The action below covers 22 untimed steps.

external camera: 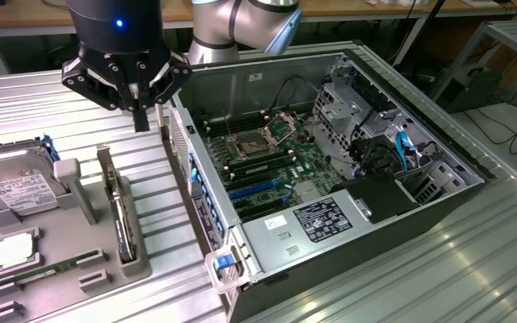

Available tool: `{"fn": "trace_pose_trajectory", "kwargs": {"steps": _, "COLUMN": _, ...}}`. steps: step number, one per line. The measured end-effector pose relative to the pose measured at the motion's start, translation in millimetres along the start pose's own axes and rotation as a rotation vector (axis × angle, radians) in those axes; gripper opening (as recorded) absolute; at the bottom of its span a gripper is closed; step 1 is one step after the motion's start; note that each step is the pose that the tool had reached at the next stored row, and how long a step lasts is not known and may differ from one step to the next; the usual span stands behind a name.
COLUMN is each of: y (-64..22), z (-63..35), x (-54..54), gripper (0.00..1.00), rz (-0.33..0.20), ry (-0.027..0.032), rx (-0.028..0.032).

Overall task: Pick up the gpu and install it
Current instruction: 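Reach for the gpu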

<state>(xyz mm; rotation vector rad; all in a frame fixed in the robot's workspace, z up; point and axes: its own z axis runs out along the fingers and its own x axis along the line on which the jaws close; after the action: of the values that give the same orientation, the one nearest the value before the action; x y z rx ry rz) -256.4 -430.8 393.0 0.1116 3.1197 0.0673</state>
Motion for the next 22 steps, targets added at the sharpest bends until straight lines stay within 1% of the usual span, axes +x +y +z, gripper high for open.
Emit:
{"fn": "trace_pose_trajectory", "kwargs": {"steps": 5, "y": -5.7, "z": 0.0, "x": 1.7, "gripper": 0.11, "rz": -0.005, "ry": 0.0002, "rx": -0.0003}}
{"fn": "trace_pose_trajectory", "kwargs": {"steps": 8, "y": -8.2, "z": -0.1, "x": 4.0, "gripper": 0.11, "rz": -0.020, "ry": 0.0009, "rx": -0.0014}}
{"fn": "trace_pose_trajectory", "kwargs": {"steps": 10, "y": -9.1, "z": 0.0, "x": 5.0, "gripper": 0.11, "rz": -0.040, "ry": 0.0017, "rx": -0.0018}}
{"fn": "trace_pose_trajectory", "kwargs": {"steps": 13, "y": -9.1, "z": 0.2, "x": 5.3, "gripper": 0.11, "rz": -0.086, "ry": 0.0038, "rx": -0.0025}}
{"fn": "trace_pose_trajectory", "kwargs": {"steps": 15, "y": -9.6, "z": 0.5, "x": 6.6, "gripper": 0.11, "rz": -0.102, "ry": 0.0045, "rx": -0.0028}}
{"fn": "trace_pose_trajectory", "kwargs": {"steps": 17, "y": -10.7, "z": 0.7, "x": 10.1, "gripper": 0.11, "rz": -0.107, "ry": 0.0048, "rx": -0.0036}}
{"fn": "trace_pose_trajectory", "kwargs": {"steps": 20, "y": -12.2, "z": 0.7, "x": 18.1, "gripper": 0.11, "rz": -0.108, "ry": 0.0049, "rx": -0.0061}}
{"fn": "trace_pose_trajectory", "kwargs": {"steps": 22, "y": -12.5, "z": 0.9, "x": 21.6, "gripper": 0.11, "rz": -0.108, "ry": 0.0047, "rx": -0.0066}}
